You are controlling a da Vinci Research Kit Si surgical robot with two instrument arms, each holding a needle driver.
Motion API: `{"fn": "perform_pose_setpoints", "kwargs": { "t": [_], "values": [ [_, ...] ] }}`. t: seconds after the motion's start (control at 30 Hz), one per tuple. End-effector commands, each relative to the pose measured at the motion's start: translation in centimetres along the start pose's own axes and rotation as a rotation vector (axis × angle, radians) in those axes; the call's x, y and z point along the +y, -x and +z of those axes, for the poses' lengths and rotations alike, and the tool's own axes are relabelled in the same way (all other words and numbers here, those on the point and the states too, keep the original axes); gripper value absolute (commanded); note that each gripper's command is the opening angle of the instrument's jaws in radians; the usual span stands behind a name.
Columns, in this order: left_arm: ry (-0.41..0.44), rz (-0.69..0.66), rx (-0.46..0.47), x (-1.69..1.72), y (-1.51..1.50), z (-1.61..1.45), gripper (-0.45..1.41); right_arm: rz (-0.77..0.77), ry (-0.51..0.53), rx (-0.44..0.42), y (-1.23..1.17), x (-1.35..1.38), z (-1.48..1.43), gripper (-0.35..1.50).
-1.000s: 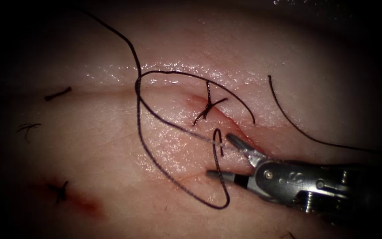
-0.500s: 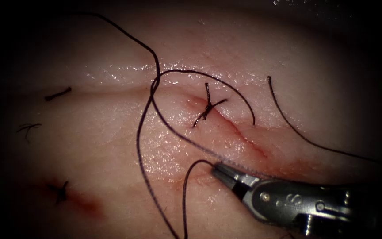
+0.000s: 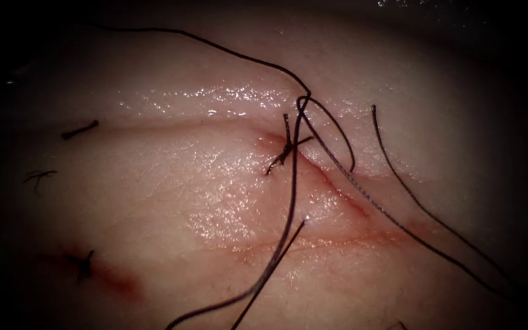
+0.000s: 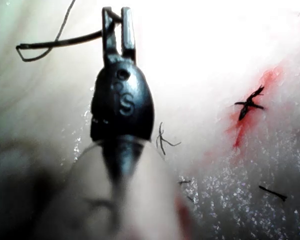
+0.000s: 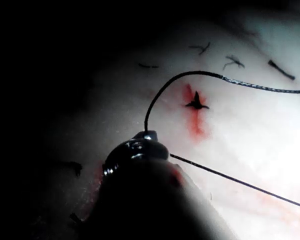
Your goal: Wound Closure
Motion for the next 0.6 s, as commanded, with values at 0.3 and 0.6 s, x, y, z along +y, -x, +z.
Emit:
{"fn": "perform_pose_setpoints", "kwargs": {
  "t": [0.3, 0.6],
  "values": [
    [0.003, -0.007, 0.001, 0.02, 0.07, 0.04, -0.45, -0.051, -0.085, 0.057, -0.34, -0.48, 0.11, -0.35],
    [0.007, -0.005, -0.009, 0.04, 0.14, 0.09, -0.45, -0.031, 0.014, 0.242, -0.18, 0.05, -0.22, 1.47]
  ]
}}
